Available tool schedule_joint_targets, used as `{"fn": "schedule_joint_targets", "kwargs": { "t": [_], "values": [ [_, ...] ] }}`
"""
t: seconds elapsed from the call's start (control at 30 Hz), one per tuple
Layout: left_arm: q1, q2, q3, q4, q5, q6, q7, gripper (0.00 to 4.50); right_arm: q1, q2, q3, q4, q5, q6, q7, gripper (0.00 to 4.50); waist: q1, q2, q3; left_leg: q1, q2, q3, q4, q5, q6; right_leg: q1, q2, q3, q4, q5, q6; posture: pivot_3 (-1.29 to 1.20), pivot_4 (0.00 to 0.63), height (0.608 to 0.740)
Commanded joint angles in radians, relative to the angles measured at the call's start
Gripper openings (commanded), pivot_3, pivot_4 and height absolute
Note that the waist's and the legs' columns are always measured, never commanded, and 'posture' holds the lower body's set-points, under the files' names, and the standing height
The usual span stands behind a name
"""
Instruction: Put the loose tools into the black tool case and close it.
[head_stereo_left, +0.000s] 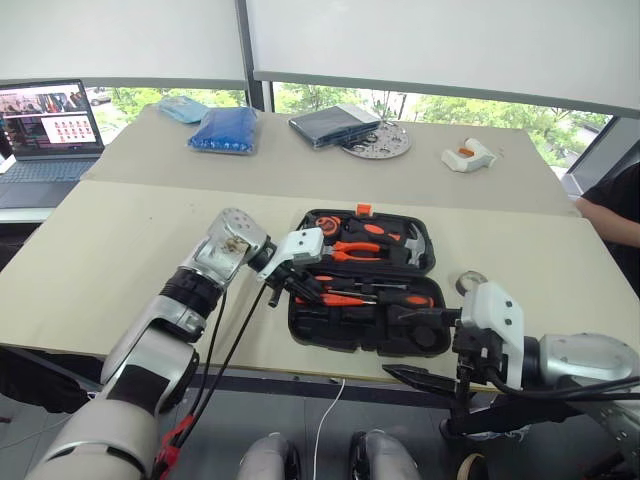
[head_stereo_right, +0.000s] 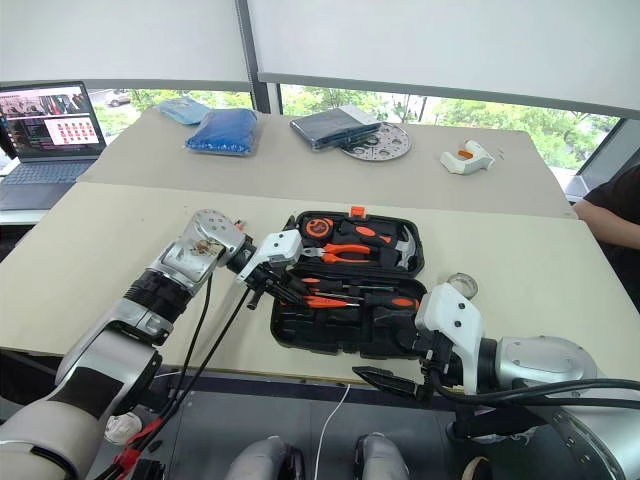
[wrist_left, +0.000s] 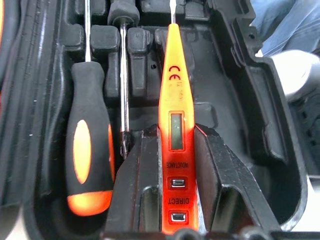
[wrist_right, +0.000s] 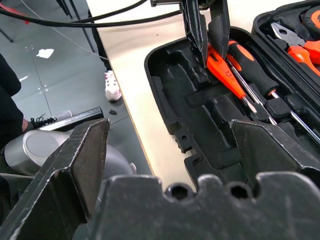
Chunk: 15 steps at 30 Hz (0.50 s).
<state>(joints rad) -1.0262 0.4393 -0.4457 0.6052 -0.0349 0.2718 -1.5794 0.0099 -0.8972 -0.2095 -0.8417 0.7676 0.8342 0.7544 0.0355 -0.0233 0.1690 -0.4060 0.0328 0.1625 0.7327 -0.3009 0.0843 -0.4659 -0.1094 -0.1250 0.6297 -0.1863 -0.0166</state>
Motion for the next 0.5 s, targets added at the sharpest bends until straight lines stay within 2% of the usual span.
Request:
{"fn": "schedule_joint_targets", "kwargs": {
  "t": [0.03, 0.3, 0.37, 0.4, 0.5],
  "values": [
    [-0.029, -0.005, -0.008, 0.001, 0.04, -0.046, 0.014, 0.46, 0.001, 0.007, -0.009, -0.009, -0.004, -0.036, -0.009, 4.5, 0.0, 0.0, 0.0, 0.0, 0.0, 0.0, 0.0, 0.0, 0.0, 0.0, 0.0, 0.0, 0.0, 0.0, 0.0, 0.0, 0.15, 0.718],
    [-0.041, -0.043, 0.01, 0.026, 0.051, -0.04, 0.026, 0.46, 0.003, 0.01, 0.004, -0.019, -0.001, -0.037, -0.029, 4.5, 0.0, 0.0, 0.0, 0.001, 0.0, 0.0, 0.001, 0.0, 0.0, 0.001, 0.0, 0.0, 0.0, 0.0, 0.0, 0.0, 0.15, 0.718],
    [-0.049, -0.049, 0.017, 0.027, 0.043, -0.016, 0.019, 1.46, -0.001, 0.008, 0.005, -0.017, 0.002, -0.036, -0.033, 4.5, 0.002, 0.0, 0.0, 0.001, 0.0, 0.0, 0.002, -0.001, 0.001, 0.001, -0.001, 0.0, 0.0, 0.001, 0.001, 0.0, 0.15, 0.718],
    [-0.051, -0.048, 0.02, 0.026, 0.041, -0.014, 0.017, 1.63, -0.002, 0.008, 0.004, -0.017, 0.005, -0.035, -0.035, 4.5, 0.001, 0.0, 0.0, 0.0, 0.0, 0.0, 0.002, -0.001, 0.001, 0.001, -0.001, 0.0, 0.0, 0.001, 0.001, 0.0, 0.15, 0.718],
    [-0.052, -0.04, 0.042, -0.002, 0.015, -0.009, -0.001, 2.74, 0.001, 0.006, 0.002, -0.019, 0.011, -0.033, -0.04, 4.5, 0.0, 0.0, 0.0, 0.0, 0.0, 0.0, 0.004, -0.001, 0.002, 0.001, -0.001, 0.0, 0.0, 0.001, 0.001, 0.0, 0.15, 0.718]
  ]
}}
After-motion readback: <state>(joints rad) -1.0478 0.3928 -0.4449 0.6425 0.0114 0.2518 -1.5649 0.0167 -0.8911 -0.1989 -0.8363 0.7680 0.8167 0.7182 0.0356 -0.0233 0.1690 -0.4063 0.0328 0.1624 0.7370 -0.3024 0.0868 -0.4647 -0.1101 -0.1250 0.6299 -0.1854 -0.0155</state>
